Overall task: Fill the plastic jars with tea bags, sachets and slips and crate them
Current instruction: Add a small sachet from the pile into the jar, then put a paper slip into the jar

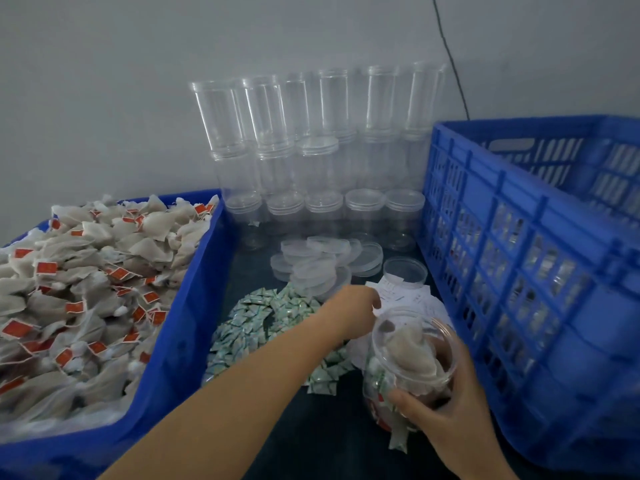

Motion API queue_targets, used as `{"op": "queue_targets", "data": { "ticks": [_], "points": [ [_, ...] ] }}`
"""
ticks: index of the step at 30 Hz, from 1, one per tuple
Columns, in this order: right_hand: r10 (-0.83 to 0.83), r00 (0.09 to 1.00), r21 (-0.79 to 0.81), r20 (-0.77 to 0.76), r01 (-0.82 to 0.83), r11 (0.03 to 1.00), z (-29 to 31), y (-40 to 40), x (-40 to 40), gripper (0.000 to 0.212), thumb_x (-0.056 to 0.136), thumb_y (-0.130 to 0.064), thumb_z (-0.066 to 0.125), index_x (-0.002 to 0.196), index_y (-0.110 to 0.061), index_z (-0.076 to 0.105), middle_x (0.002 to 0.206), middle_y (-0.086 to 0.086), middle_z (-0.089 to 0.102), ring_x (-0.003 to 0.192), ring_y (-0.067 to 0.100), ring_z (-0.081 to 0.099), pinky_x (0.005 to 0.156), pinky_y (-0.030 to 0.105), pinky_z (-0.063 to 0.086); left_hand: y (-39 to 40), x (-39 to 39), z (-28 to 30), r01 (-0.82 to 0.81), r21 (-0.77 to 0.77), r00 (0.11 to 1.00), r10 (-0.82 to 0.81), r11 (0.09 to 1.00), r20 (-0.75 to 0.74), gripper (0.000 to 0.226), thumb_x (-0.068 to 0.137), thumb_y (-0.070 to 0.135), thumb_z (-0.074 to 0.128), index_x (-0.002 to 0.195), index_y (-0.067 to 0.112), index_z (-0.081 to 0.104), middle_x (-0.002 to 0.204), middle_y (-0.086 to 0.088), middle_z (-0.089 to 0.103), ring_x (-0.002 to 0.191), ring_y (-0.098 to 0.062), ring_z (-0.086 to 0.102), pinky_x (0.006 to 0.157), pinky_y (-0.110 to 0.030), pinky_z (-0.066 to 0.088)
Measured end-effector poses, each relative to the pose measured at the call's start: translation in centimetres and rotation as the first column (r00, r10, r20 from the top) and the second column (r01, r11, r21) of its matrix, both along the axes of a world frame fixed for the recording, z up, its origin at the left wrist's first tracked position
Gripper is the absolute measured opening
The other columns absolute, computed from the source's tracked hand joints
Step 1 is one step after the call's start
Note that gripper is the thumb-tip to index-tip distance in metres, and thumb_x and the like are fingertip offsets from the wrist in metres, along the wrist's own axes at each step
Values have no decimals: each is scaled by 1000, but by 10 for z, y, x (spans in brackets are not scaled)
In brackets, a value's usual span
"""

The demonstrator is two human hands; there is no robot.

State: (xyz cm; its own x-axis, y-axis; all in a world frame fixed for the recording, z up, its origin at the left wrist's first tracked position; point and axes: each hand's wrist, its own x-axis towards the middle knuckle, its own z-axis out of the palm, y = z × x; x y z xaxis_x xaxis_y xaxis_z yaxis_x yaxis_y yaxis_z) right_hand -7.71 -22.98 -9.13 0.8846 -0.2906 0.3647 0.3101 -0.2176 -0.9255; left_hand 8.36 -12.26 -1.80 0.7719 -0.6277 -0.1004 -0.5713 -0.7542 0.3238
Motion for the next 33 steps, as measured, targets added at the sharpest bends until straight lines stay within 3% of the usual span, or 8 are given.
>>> {"op": "queue_targets", "data": {
  "ticks": [2,6,13,17,21,24,29,33],
  "points": [
    [-30,999,3,-13,30,1000,-3,-8,-2,102,60,-1,91,136,-46,40,123,-36,57,115,-12,56,81,4,47,-8,-1,-13,31,58,999,-32,998,22,30,92,23,54,116,5,60,120,-12,58,112,-28,53,88,-36,44],
    [-52,998,-10,-16,52,999,-11,-15,-5,104,61,2,91,137,-47,40,125,-29,58,119,-6,56,85,5,46,-15,-1,-22,17,44,1000,-17,999,-8,23,86,24,61,99,4,59,108,-11,60,100,-28,56,77,-32,44],
    [-32,999,21,16,32,999,-9,-10,-6,100,51,-45,86,139,-56,38,135,-29,54,128,-5,50,96,7,43,-12,7,-23,-89,-207,995,78,974,-61,11,80,19,72,83,10,68,75,9,57,78,-14,55,72,-29,49],
    [-23,999,8,40,23,1000,-6,-10,-6,94,51,-44,84,131,-68,39,134,-29,54,128,-4,51,98,8,42,-8,13,-23,-98,-203,994,88,974,-62,12,82,20,72,87,9,71,84,1,63,76,-12,55,70,-25,49],
    [-40,998,-5,39,40,999,-4,-9,-5,93,49,-45,83,124,-74,38,130,-35,53,124,-12,50,94,2,39,-5,17,-19,-95,-170,994,86,981,-64,8,86,18,69,82,13,64,80,0,65,63,-7,58,57,-16,45],
    [-26,999,14,30,26,1000,-3,-8,-6,94,49,-44,84,130,-62,40,128,-35,54,121,-13,51,92,1,40,-1,19,-15,-99,-143,994,92,985,-55,24,86,20,70,70,19,52,75,-1,68,57,-6,60,57,-21,48],
    [-16,1000,17,-4,16,1000,-5,-9,-5,99,49,-44,84,137,-42,39,123,-32,58,116,-10,55,91,4,42,14,22,15,-80,-91,997,78,993,-22,18,82,25,73,76,15,60,81,0,66,71,-10,57,61,-21,42],
    [-8,999,7,-33,8,1000,-4,-9,-3,101,49,-49,84,139,-42,39,126,-32,56,120,-8,54,93,7,44,30,10,65,-97,-242,990,68,965,-124,11,83,22,72,78,14,67,69,6,70,48,6,58,48,-6,38]
  ]
}}
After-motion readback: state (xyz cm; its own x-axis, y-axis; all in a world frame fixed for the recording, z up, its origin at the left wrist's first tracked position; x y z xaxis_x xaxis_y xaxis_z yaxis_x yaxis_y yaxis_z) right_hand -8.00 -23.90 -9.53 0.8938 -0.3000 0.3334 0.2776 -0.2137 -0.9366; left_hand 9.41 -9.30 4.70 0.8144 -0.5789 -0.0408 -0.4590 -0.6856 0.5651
